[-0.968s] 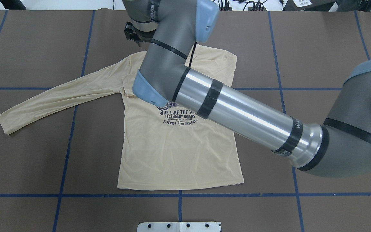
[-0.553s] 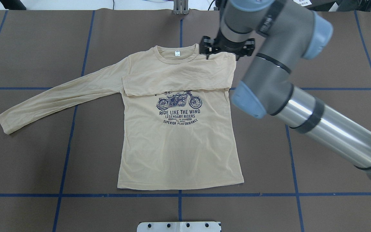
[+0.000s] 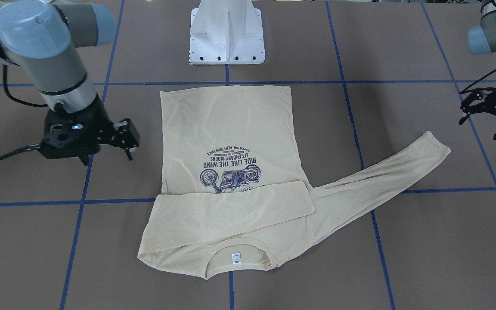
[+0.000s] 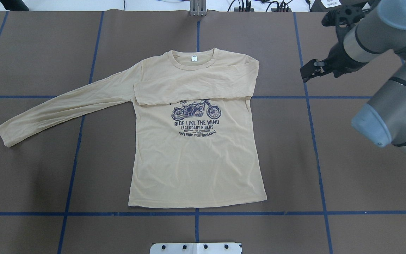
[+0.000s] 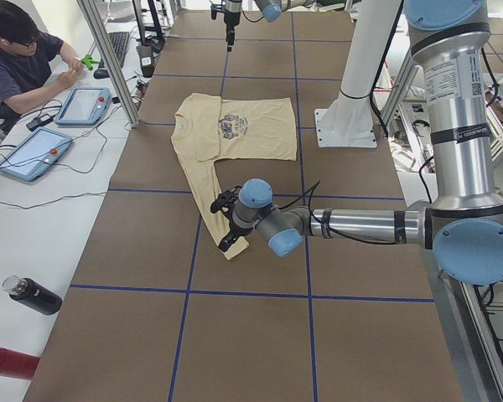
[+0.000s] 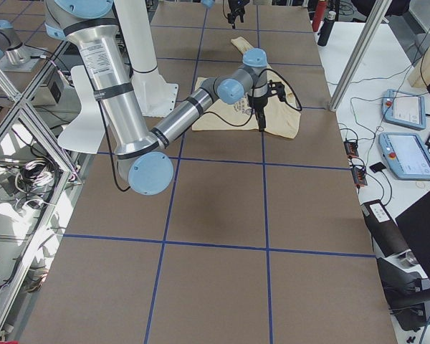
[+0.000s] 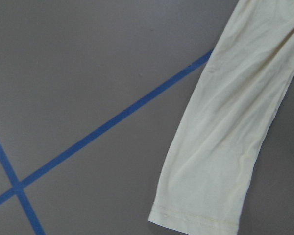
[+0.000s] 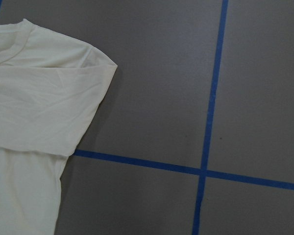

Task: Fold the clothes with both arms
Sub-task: 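Open the right gripper and raise it away from the shirt, then move the left gripper to the other sleeve cuff and grasp it, then fold the held sleeve across the shirt body over the first sleeve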

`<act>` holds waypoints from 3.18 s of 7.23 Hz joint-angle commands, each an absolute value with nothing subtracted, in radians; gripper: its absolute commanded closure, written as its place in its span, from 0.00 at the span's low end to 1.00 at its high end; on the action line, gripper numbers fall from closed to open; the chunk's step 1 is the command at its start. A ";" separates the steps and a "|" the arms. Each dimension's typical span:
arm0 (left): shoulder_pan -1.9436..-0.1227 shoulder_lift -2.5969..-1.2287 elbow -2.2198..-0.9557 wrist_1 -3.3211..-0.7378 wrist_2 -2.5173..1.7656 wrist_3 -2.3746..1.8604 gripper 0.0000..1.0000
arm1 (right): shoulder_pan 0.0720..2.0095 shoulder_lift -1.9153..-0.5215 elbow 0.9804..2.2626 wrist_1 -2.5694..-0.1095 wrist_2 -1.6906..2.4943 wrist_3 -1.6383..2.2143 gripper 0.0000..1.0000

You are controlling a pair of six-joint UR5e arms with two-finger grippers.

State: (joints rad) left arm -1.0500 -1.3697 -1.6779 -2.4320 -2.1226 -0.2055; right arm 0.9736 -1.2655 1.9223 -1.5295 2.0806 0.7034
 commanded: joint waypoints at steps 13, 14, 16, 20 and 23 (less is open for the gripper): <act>-0.893 -1.402 -1.630 -2.451 -2.025 -0.204 1.00 | 1.022 -1.367 1.936 -1.428 2.152 0.676 0.00; -0.893 -1.419 -1.644 -2.441 -2.032 -0.206 1.00 | 1.022 -1.365 1.936 -1.428 2.151 0.676 0.00; -0.905 -1.521 -1.646 -2.413 -2.039 -0.209 1.00 | 1.022 -1.364 1.936 -1.428 2.151 0.681 0.00; -0.934 -1.995 -1.683 -1.810 -2.042 -0.222 1.00 | 1.022 -1.358 1.939 -1.428 2.149 0.686 0.00; -0.896 -2.320 -1.649 -1.551 -2.089 -0.436 1.00 | 1.020 -1.356 1.937 -1.428 2.148 0.686 0.00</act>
